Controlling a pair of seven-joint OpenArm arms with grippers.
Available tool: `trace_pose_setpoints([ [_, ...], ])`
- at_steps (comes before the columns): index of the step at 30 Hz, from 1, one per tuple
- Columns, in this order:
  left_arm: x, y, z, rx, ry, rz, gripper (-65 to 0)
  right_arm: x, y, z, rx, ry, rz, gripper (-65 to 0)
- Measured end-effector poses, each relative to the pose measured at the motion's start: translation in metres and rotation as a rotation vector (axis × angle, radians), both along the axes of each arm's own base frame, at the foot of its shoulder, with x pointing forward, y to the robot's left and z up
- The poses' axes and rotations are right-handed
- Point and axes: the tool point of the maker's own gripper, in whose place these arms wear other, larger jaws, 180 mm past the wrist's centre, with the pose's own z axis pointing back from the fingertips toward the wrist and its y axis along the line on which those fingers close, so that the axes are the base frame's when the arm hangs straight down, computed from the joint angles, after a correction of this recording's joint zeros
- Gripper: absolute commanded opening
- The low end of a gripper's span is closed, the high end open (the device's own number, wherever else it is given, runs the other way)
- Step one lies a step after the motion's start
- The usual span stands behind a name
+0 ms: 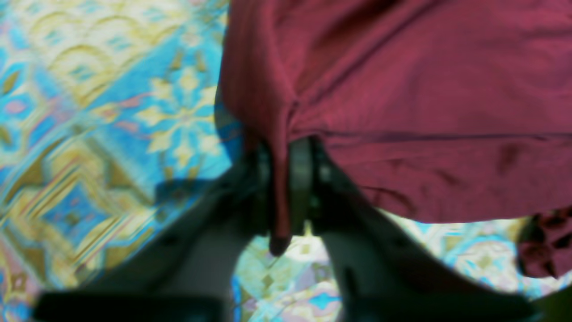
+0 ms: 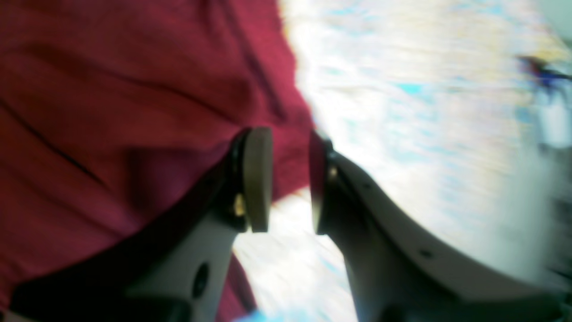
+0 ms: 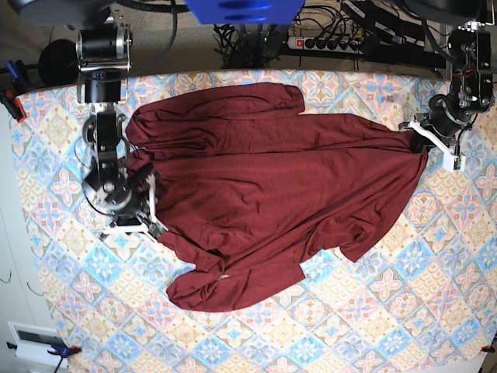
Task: Layout the t-shirt on the table in an organized manner, then fold the t-shirt properly
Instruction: 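Release the shirt with the left gripper and move it to the hem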
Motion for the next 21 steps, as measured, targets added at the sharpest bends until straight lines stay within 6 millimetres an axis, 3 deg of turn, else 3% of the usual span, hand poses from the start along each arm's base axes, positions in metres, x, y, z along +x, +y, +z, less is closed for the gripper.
trace_pose_setpoints([
  [4, -0.006, 0.003, -0.003, 0.007, 0.011, 0.005, -32.1, 0.022, 0.008, 0.000, 0.101, -0.007, -0.010, -51.1],
  [7, -0.006, 0.003, -0.004, 0.007, 0.016, 0.007, -18.8, 0.014, 0.005, -0.021, 0.118, 0.046, -0.019, -50.8],
  [10, -0.013, 0.001, -0.010, 0.000, 0.076, -0.007, -9.6, 0.008, 0.002, -0.041, 0.139, 0.106, -0.034, -50.8],
  [15, -0.021, 0.000, -0.015, -0.002, 0.121, -0.012, -7.6, 0.036, 0.003, -0.031, 0.195, 0.074, -0.044, -51.0],
  [17, -0.019, 0.004, -0.010, -0.012, 0.102, 0.009, -7.6, 0.036, 0.001, -0.040, 0.208, 0.102, -0.055, -51.1],
  [21, -0.014, 0.029, 0.005, -0.009, 0.032, 0.126, -7.6, 0.042, -0.001, -0.048, 0.267, 0.136, -0.074, -51.1],
])
